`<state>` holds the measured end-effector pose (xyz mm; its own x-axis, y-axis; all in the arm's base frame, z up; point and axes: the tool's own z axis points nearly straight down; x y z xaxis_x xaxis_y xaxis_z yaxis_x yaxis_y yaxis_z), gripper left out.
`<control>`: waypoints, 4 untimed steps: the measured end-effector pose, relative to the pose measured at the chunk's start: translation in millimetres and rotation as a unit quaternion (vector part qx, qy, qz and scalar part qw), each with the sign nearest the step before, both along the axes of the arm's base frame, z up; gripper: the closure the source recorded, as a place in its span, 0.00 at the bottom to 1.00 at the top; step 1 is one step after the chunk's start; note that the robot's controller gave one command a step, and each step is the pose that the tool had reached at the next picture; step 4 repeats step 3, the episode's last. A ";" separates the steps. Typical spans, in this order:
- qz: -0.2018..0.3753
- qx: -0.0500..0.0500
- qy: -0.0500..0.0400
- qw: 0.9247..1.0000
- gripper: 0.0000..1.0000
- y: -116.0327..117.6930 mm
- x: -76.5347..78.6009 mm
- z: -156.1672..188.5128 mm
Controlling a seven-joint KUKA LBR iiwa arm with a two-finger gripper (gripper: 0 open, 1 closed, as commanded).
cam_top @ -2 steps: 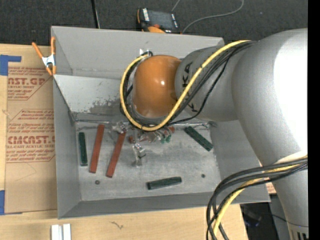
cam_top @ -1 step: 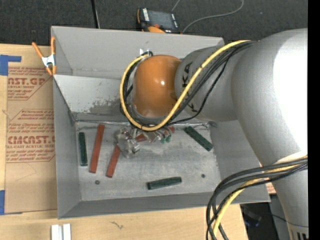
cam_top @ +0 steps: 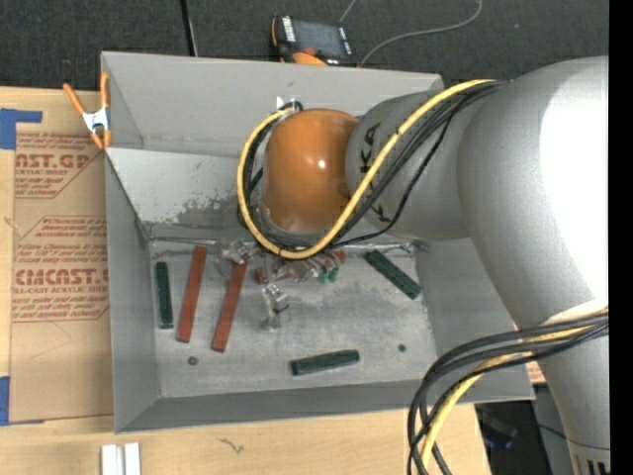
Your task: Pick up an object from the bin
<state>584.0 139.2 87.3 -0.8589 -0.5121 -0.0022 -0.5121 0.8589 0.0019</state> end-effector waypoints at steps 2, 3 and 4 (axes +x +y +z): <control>-0.139 -0.001 0.001 0.990 1.00 -0.4 -14.4 -17.5; -0.112 0.001 -0.005 0.994 1.00 5.0 -21.7 147.3; -0.112 0.001 -0.005 0.994 1.00 5.0 -21.7 147.3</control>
Offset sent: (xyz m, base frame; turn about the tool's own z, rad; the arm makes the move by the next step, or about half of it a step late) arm -0.0141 -0.0013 -0.0173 0.2797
